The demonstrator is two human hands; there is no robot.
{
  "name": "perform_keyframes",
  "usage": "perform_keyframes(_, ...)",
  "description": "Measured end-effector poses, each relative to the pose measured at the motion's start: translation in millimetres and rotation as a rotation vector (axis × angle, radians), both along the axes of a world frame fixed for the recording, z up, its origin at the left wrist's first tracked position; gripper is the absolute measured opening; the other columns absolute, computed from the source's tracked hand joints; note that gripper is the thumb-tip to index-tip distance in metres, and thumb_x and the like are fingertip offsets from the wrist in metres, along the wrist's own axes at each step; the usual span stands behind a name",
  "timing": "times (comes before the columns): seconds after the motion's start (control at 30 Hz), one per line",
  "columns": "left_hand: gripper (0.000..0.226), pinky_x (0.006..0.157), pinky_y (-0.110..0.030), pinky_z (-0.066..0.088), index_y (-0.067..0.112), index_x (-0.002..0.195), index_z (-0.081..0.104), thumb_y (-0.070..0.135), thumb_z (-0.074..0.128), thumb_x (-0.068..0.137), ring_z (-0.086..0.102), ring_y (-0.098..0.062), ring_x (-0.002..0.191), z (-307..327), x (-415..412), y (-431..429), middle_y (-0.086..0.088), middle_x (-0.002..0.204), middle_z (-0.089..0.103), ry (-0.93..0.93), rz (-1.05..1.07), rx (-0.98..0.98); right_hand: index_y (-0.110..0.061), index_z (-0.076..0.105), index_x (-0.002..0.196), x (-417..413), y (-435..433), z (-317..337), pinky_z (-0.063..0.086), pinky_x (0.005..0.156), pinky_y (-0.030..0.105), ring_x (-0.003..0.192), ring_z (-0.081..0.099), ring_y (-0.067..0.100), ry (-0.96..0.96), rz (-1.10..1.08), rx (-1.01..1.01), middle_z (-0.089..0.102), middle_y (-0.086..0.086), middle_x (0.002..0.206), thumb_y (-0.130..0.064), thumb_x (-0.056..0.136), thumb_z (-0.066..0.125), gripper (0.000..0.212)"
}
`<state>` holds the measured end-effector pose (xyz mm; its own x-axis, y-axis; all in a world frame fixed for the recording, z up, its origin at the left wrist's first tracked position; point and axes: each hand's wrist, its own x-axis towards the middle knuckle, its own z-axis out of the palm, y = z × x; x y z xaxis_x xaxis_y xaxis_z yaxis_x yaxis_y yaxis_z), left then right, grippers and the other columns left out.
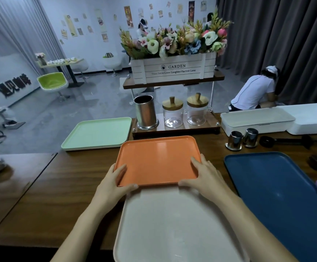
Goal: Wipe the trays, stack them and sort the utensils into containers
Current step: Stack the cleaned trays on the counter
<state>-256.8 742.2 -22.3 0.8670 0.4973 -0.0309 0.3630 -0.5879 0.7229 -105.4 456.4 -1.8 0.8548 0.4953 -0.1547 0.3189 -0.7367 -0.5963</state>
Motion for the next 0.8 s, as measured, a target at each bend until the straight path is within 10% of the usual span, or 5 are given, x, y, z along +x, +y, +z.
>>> perform_keyframes(0.33,0.095,0.1,-0.032,0.035,0.039,0.152,0.041,0.058,0.085,0.069,0.037,-0.002,0.125,13.3,-94.5,85.5,0.042,0.138,0.022,-0.075,0.133,-0.038,-0.029,0.018,0.16,-48.5,113.5,7.3,0.019,0.121,0.041,0.153,0.011,0.03,-0.088,0.162,0.031,0.001,0.002,0.169,-0.074,0.07,0.071,0.114)
perform_keyframes(0.8,0.102,0.116,-0.039,0.03,0.036,0.156,0.036,0.059,0.083,0.069,0.031,-0.003,0.133,34.7,-43.1,269.4,0.019,0.161,0.021,-0.083,0.059,-0.07,-0.027,0.031,0.156,-25.6,290.2,28.7,0.022,0.119,0.039,0.149,0.02,0.028,-0.144,0.106,0.019,0.008,0.001,0.168,-0.072,0.072,0.071,0.103)
